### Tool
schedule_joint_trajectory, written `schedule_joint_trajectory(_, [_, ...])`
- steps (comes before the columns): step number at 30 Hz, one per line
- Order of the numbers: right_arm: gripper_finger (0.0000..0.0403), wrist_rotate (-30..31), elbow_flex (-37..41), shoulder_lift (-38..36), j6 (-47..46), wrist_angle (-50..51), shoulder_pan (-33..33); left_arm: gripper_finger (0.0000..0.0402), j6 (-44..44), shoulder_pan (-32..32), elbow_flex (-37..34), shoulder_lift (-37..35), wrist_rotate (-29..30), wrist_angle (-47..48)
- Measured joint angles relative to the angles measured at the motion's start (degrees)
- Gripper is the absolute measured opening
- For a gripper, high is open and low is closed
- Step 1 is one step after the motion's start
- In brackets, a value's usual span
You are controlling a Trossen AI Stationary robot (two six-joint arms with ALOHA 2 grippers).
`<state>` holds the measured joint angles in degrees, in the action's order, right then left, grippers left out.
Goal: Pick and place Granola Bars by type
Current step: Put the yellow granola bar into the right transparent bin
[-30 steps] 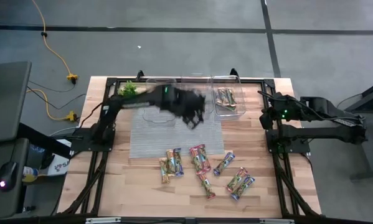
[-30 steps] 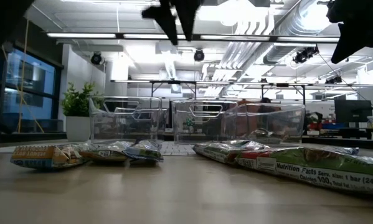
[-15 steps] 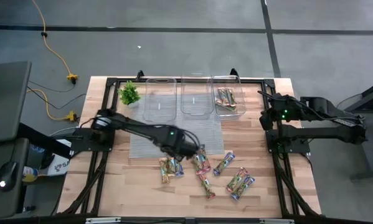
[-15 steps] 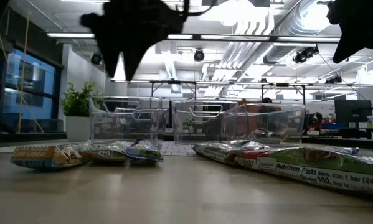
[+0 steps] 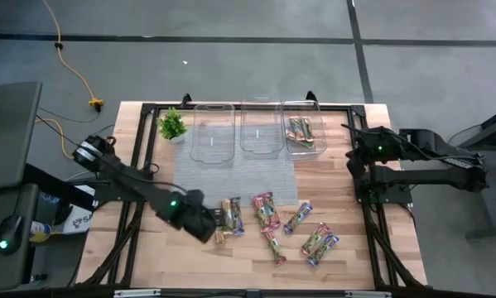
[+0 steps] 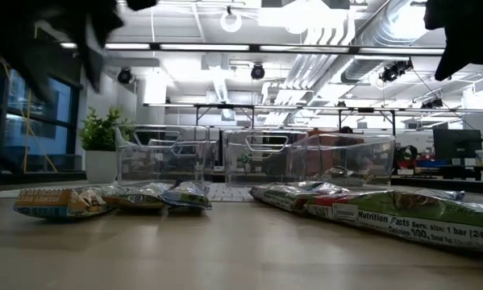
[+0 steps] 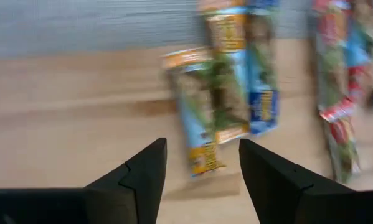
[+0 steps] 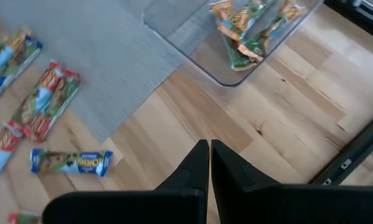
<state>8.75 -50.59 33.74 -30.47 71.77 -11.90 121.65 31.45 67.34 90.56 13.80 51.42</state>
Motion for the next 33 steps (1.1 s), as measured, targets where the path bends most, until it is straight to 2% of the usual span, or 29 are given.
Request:
schedule_joint_trajectory(3, [0.0, -0.8, 0.0, 0.0, 2.6, 0.1, 0.0, 0.0195, 6.7, 0.5, 0.1, 2.0, -1.1, -1.6])
schedule_joint_trajectory(6, [0.0, -1.2, 0.0, 0.0, 5.2, 0.1, 0.0, 0.0195, 7.6, -0.6, 0.1, 4.7, -1.6, -6.8])
schedule_joint_trajectory(9, [0.0, -2.0, 0.0, 0.0, 8.3, 0.1, 0.0, 0.0195, 7.4, -2.6, 0.3, 8.5, -4.9, -11.9])
schedule_joint_trajectory(15, [0.0, -4.0, 0.0, 0.0, 13.7, 0.3, 0.0, 0.0195, 7.6, -4.6, 2.7, 13.2, -10.0, -8.2])
schedule_joint_trajectory(24, [0.0, -4.5, 0.0, 0.0, 15.5, 0.3, 0.0, 0.0195, 7.3, -5.8, 4.1, 15.4, -10.5, -6.7])
schedule_joint_trajectory(33, [0.0, -4.5, 0.0, 0.0, 14.0, 0.3, 0.0, 0.0195, 1.8, -8.0, 4.1, 17.3, -11.9, -6.3])
